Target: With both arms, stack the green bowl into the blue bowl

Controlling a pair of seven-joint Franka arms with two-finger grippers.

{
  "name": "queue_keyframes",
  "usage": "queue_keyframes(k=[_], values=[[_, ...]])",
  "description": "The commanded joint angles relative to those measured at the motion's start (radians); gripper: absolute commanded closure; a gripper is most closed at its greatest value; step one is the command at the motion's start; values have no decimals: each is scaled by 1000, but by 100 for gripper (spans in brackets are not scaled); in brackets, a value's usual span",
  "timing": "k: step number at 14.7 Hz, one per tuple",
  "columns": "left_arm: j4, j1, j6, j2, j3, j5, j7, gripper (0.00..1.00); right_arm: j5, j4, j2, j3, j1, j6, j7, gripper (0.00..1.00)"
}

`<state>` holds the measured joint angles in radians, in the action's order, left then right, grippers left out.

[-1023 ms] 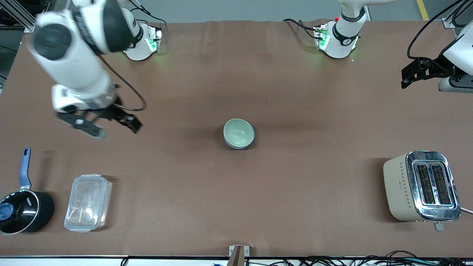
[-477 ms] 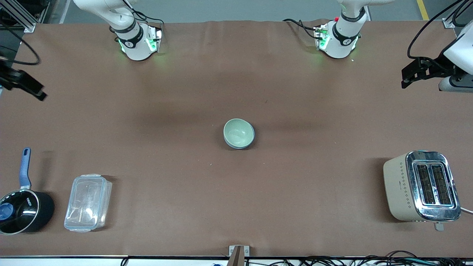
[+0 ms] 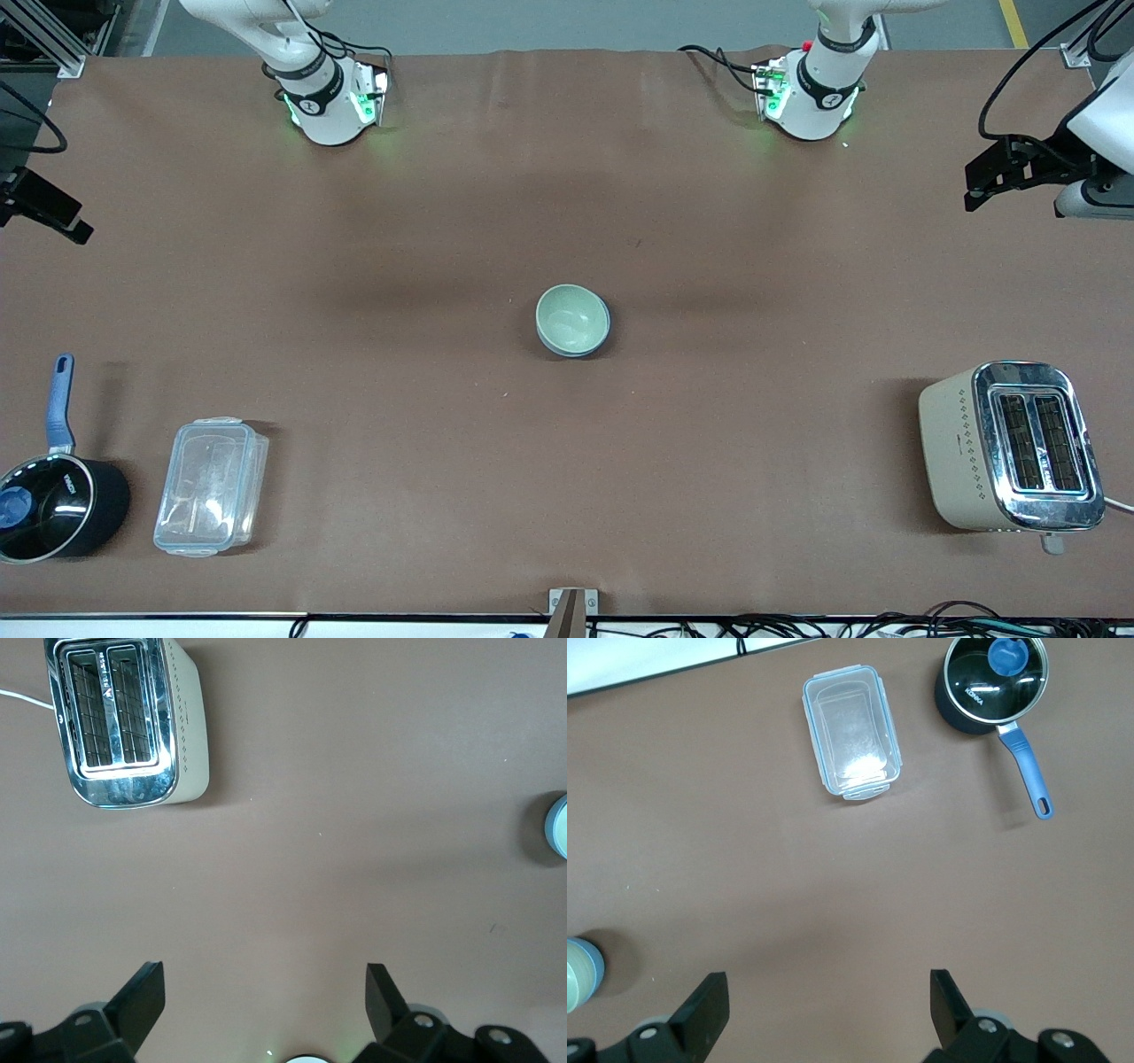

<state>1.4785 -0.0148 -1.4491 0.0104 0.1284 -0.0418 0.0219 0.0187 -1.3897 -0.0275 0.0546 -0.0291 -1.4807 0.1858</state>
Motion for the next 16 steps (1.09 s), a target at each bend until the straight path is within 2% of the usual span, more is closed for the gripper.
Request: queue_keyframes(k=[1, 16], values=[[-4, -2, 7, 11, -4, 11, 21, 0, -2, 31, -9, -22, 20, 22, -29, 0], [-3, 3, 10, 10, 3, 14, 12, 0, -5, 26, -6, -25, 15, 28, -26, 0]])
